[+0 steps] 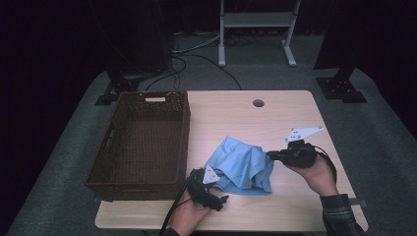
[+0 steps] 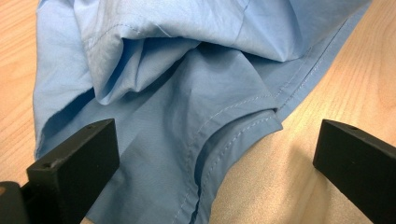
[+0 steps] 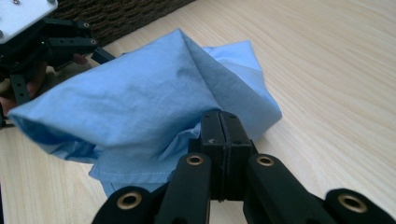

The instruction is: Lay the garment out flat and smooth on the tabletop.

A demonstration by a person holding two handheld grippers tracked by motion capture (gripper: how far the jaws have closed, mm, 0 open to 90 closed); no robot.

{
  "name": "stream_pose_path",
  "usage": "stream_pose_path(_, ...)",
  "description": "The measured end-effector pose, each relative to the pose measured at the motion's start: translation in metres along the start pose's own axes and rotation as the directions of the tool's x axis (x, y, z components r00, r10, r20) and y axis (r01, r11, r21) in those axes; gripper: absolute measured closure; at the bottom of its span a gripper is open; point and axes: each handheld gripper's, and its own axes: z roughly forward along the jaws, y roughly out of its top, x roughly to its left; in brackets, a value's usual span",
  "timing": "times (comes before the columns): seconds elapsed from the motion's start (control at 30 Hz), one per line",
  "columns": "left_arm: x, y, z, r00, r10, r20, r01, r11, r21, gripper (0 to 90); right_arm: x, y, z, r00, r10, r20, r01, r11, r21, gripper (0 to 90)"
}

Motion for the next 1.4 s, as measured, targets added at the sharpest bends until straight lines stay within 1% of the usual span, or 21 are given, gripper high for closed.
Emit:
stream_pose_path(0.23, 0.0, 0.0, 0.0, 1.0, 0.0, -0.001, 0.0, 1.0, -0.001, 0.0, -0.006, -0.01, -0.008, 0.9995, 0.028, 0.017, -0.028, 1.0, -0.009, 90.0)
stream_pose_path(0.5, 0.0, 0.0, 0.0, 1.0, 0.0, -0.001, 0.0, 1.0, -0.001, 0.0, -0.011, -0.02, -0.014, 0.9981, 0.046, 0.041, -0.045, 0.999, -0.015, 90.0)
stream_pose_path(0.77, 0.0, 0.0, 0.0, 1.0, -0.001, -0.001, 0.001, 1.0, -0.002, 0.0, -0.015, -0.031, -0.023, 0.9952, 0.07, 0.068, -0.069, 0.997, -0.022, 90.0)
stream_pose_path(0.83, 0.0, 0.0, 0.0, 1.0, -0.001, -0.001, 0.001, 1.0, -0.001, 0.0, -0.016, -0.033, -0.025, 0.9947, 0.076, 0.069, -0.075, 0.997, -0.024, 90.0)
stream_pose_path(1.0, 0.0, 0.0, 0.0, 1.0, 0.0, -0.001, 0.0, 1.0, -0.001, 0.0, -0.019, -0.041, -0.034, 0.9915, 0.1, 0.083, -0.097, 0.995, -0.037, 90.0)
stream_pose_path(1.27, 0.0, 0.0, 0.0, 1.0, 0.003, -0.001, -0.003, 1.0, 0.001, 0.0, -0.024, -0.053, -0.042, 0.9872, 0.124, 0.1, -0.121, 0.992, -0.037, 90.0)
stream_pose_path(1.37, 0.0, 0.0, 0.0, 1.0, 0.003, -0.001, -0.003, 1.0, 0.001, 0.0, -0.027, -0.061, -0.048, 0.983, 0.145, 0.113, -0.141, 0.989, -0.04, 90.0)
stream_pose_path(1.4, 0.0, 0.0, 0.0, 1.0, 0.003, -0.001, -0.003, 1.0, 0.001, 0.0, -0.027, -0.061, -0.048, 0.983, 0.145, 0.113, -0.141, 0.989, -0.04, 90.0)
